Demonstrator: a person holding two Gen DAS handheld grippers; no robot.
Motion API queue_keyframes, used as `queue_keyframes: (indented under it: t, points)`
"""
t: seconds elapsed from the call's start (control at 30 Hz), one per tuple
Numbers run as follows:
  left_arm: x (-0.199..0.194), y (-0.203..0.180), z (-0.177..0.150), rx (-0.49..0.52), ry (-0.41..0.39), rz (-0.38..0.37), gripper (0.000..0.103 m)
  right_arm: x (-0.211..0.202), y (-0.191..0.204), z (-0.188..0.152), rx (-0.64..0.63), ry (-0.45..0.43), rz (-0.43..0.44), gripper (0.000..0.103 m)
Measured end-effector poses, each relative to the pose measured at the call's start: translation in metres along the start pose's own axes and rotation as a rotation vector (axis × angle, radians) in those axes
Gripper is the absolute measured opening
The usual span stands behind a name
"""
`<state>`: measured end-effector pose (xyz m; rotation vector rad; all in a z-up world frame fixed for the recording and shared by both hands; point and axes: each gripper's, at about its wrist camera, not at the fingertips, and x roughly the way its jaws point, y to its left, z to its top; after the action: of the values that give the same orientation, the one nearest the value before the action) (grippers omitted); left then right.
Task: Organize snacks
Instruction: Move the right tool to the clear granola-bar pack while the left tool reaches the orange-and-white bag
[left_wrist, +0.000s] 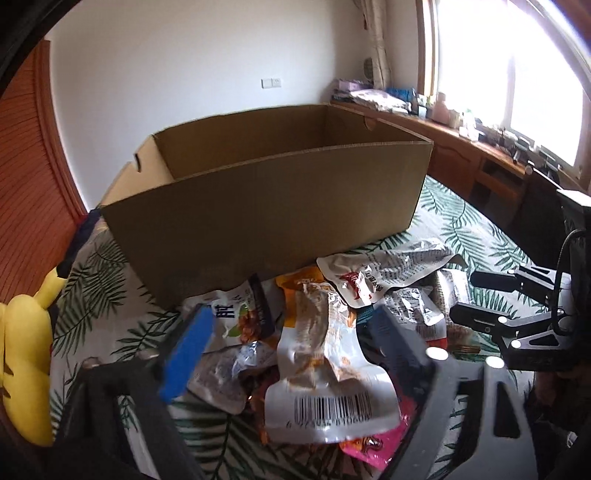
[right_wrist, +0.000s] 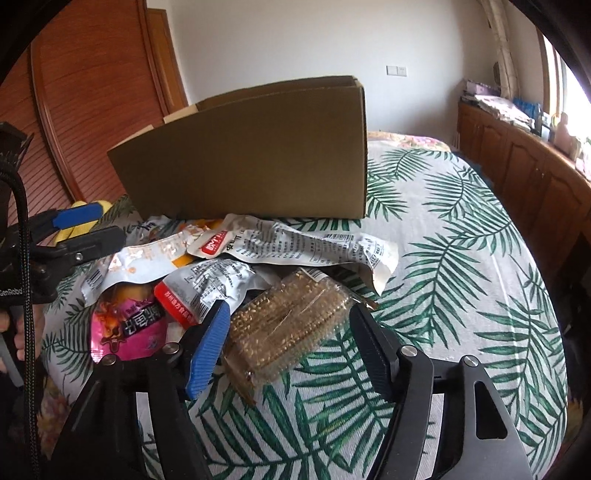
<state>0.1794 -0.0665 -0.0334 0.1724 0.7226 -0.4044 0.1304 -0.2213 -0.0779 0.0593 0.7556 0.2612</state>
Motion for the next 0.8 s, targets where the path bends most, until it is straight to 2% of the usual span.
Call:
queue_keyframes:
  t: [0.03,0.13,0.17,0.43,0.6,0.8]
  points:
    - [0.004,0.001,0.001,-0.006,0.013,-0.013,0.078,0.002,0.0,0.001,0.0,0.004,-0.002,0.069]
    - [0.014,0.005,0.003,-0.027,0.053,-0.036,0.06,0.008,-0.001,0.003,0.007,0.018,-0.007,0.07]
    - [0.017,0.006,0.004,-0.029,0.066,-0.041,0.059,0.009,-0.001,0.004,0.009,0.02,-0.008,0.07]
    - [0.029,0.0,-0.002,0.011,0.135,-0.072,0.062,0.02,0.0,0.01,-0.018,0.064,-0.047,0.07]
    - [0.038,0.0,-0.004,0.014,0.173,-0.073,0.068,0.023,-0.002,0.009,-0.026,0.091,-0.044,0.07]
    - [0.046,0.004,-0.006,0.004,0.197,-0.084,0.073,0.019,-0.006,0.005,-0.045,0.127,-0.04,0.065]
